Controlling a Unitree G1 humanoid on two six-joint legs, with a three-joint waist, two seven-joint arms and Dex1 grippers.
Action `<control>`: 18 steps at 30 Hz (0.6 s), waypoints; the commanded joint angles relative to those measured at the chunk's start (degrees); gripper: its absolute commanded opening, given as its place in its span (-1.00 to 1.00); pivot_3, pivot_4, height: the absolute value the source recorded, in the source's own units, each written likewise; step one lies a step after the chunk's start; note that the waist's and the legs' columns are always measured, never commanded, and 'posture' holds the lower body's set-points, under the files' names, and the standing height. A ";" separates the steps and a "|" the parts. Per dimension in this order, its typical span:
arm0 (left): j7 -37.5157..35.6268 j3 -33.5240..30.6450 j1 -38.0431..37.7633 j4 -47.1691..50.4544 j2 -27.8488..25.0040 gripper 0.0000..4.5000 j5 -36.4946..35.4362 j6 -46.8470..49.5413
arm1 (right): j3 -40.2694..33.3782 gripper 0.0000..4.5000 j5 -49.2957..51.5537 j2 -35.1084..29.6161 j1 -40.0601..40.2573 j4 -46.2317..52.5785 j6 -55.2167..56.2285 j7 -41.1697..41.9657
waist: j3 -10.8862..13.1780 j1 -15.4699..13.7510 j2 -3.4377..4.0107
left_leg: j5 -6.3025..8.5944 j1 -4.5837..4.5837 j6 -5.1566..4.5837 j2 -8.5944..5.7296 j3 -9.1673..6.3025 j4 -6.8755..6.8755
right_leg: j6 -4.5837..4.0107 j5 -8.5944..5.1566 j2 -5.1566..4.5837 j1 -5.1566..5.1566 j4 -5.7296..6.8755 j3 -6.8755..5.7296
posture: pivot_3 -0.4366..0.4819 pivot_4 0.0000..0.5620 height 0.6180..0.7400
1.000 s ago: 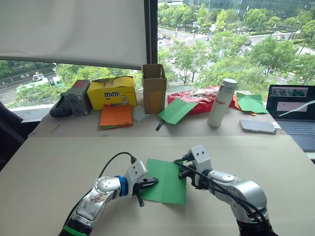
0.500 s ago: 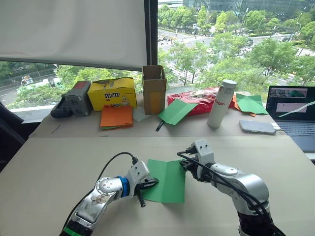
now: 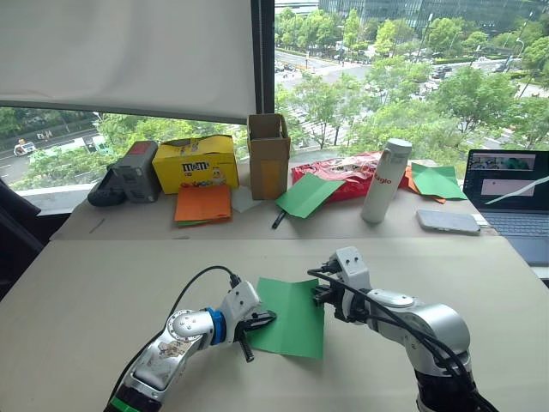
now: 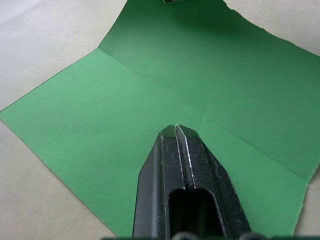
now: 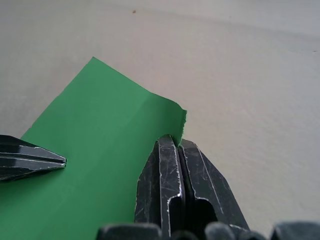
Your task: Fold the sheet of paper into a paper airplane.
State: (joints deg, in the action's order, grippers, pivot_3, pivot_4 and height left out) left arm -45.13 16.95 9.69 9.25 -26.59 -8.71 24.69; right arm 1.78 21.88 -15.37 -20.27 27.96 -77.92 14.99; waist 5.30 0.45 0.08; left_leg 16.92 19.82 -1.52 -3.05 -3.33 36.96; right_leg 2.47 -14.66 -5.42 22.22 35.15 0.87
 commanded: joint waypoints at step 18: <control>0.07 0.27 -1.38 -2.13 -0.33 -1.00 -0.61 3.32 | 34.83 -0.99 -24.24 -23.43 -6.37 0.16 28.63 8.55 | -0.01 -0.05 -0.07 | -0.02 0.00 0.03 0.00 0.01 0.02 | 0.01 -0.01 0.01 -0.02 -0.11 -0.05 | -0.05 -0.47 1.00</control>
State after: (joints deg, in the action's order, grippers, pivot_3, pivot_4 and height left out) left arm -44.95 16.40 9.65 9.28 -26.52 -9.67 25.28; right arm 35.70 -0.03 -38.58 -25.98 27.87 -52.23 22.55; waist 5.28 0.40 0.01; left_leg 16.89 19.83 -1.47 -3.06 -3.31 36.98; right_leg 2.48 -14.67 -5.41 22.20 35.04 0.82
